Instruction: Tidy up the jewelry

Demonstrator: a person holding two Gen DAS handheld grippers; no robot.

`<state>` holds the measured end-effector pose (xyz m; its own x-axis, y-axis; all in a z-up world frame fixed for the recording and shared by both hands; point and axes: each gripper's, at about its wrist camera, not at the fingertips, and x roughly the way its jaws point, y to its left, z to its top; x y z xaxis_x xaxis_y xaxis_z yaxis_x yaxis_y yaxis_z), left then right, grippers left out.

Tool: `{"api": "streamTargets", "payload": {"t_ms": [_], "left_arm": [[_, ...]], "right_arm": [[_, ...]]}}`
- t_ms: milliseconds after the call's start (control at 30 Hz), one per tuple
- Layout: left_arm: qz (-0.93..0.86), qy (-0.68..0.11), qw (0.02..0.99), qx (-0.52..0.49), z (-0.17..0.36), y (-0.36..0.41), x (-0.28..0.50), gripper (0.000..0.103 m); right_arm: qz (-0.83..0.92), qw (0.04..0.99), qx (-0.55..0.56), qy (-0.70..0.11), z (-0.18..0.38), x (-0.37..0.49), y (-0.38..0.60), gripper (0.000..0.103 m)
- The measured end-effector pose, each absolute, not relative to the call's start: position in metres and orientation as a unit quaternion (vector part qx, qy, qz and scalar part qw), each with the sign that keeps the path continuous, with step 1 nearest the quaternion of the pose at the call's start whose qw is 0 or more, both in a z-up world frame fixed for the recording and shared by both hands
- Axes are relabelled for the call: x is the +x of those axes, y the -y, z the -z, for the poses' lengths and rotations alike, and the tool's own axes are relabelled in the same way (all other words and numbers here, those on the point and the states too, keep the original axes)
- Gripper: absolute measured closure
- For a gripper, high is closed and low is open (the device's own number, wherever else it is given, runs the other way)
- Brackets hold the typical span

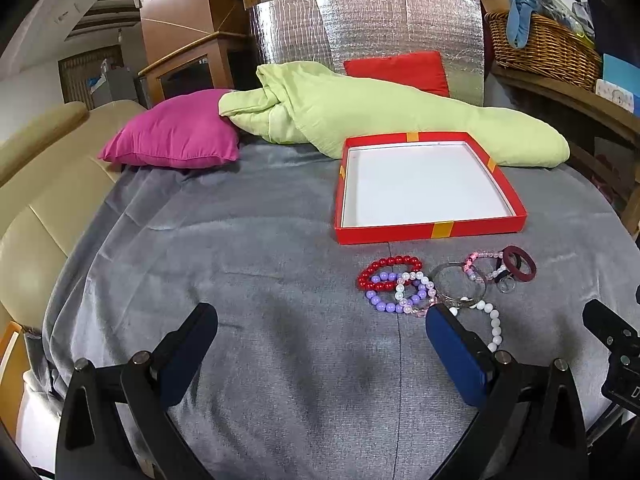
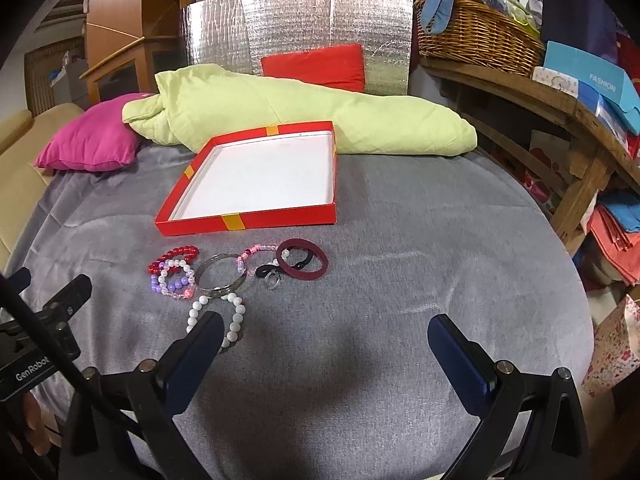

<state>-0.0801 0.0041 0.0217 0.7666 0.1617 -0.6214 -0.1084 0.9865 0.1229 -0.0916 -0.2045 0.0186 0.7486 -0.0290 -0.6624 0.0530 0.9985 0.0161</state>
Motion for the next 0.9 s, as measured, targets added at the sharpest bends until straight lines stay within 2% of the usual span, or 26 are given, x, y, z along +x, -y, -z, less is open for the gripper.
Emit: {"api": "streamTargets", "payload": {"t_ms": [900], "left_arm": [[-0.066, -0.342, 0.936, 0.053, -0.0166, 0.0029, -0.0769, 0.000]], "right_arm": [[0.037, 0.938, 0.004, -0.343, -0.0203, -0.0938, 0.2061, 0.000]]}}
